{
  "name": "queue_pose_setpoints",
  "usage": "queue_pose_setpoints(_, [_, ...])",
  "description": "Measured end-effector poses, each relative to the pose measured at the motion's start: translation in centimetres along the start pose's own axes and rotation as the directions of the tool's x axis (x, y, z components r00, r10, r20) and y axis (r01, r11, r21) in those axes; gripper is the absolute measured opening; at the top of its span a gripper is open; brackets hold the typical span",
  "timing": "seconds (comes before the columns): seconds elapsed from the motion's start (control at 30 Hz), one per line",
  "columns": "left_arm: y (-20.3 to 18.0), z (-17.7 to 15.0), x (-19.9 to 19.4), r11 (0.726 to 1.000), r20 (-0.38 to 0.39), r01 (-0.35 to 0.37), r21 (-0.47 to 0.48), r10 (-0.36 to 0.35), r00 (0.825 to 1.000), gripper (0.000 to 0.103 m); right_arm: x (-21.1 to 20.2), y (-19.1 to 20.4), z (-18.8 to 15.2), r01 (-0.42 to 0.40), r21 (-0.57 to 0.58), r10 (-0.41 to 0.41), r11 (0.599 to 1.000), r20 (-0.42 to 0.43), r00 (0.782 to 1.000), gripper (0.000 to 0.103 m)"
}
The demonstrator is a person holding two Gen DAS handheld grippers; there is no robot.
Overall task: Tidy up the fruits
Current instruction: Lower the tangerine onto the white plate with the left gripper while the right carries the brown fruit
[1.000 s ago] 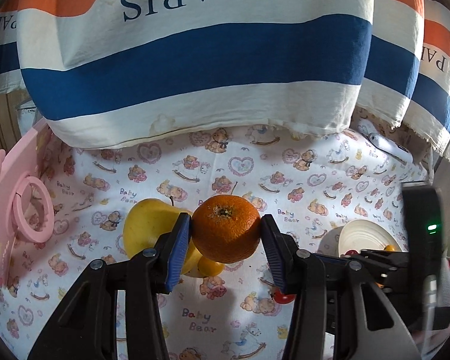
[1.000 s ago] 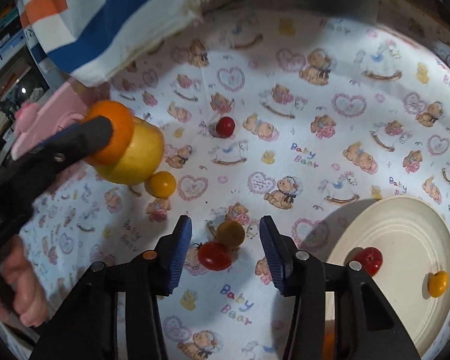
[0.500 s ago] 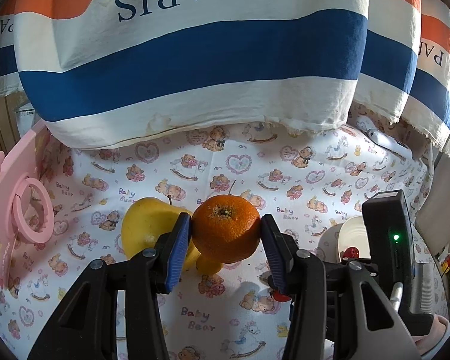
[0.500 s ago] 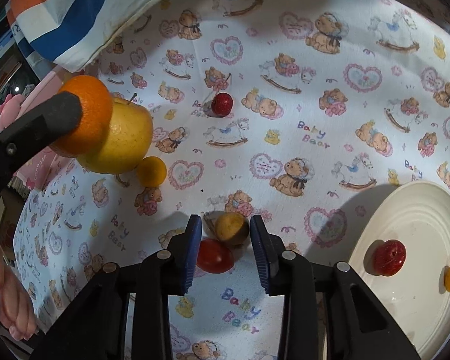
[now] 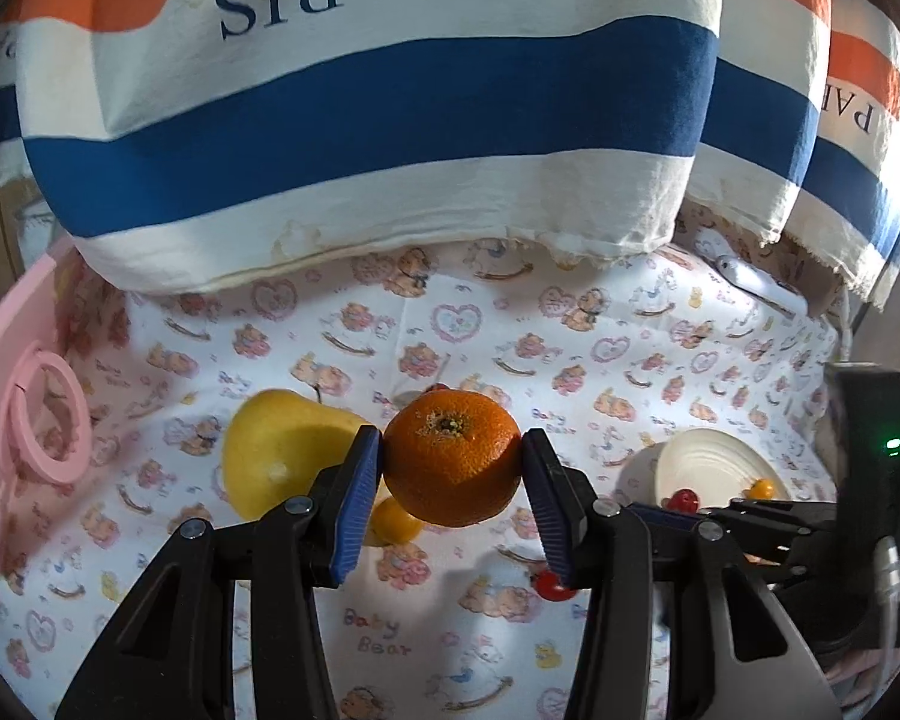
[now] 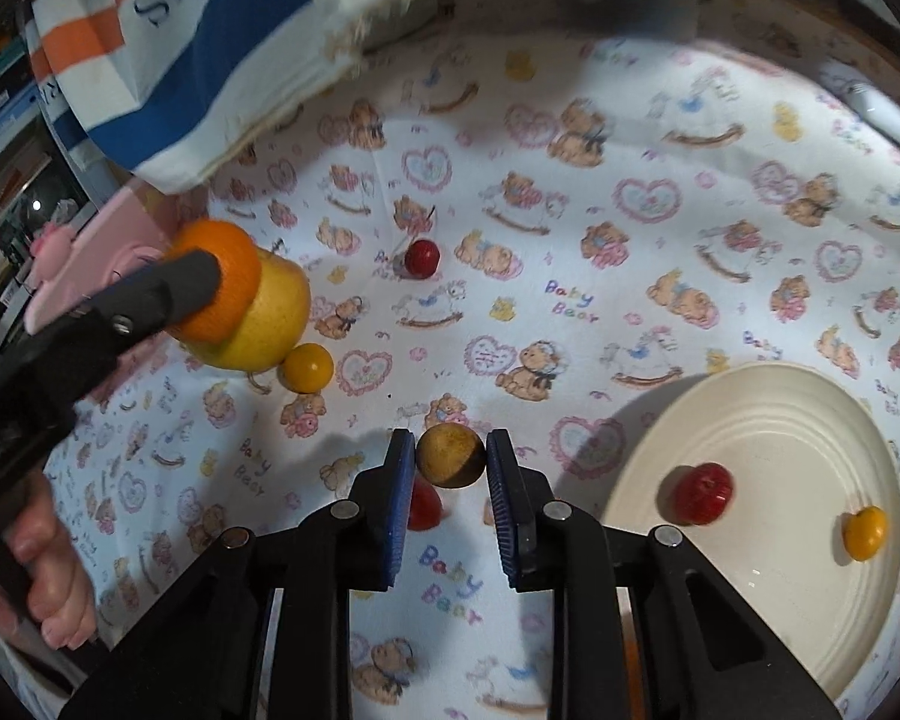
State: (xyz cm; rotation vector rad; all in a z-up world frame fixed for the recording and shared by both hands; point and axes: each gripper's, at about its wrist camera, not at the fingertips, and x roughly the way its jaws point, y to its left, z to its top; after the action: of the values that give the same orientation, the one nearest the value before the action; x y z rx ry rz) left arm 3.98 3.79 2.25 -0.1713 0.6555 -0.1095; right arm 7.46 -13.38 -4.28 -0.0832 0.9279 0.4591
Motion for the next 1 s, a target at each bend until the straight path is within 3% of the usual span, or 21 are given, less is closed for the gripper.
queue_pose_setpoints(0.3, [-1.3,-0.2,-0.4,0.999,0.026,0.006,0.048,-0.007,1.000,0.046,-5.7,-2.3,-1.3,0.018,0.016,-0.020,1.000,0.108,0.994,0.025])
queue_pose_setpoints(0.6, [-3.1,-0.7,-1.1,0.993,0.074,0.053,0.107,-0.062,0.995,0.046,-9.6,-4.5,-2.7,0.002,0.049,-0.011,0.999,0.187,0.982,0.025])
queue_pose_setpoints(0.8, [-5.1,-1.3,-1.8,0.978,0.119,0.099,0.184,-0.122,0.985,0.046,-13.1,-5.9,-4.7,0.044,0.042,-0.054,0.998,0.282,0.958,0.025])
queue_pose_setpoints(1.0, [-6.9,-2.1,-2.0,0.954,0.111,0.181,0.237,-0.212,0.971,0.046,-15.0,-7.4,-6.8,0.104,0.038,-0.111,0.994,0.356,0.928,0.025])
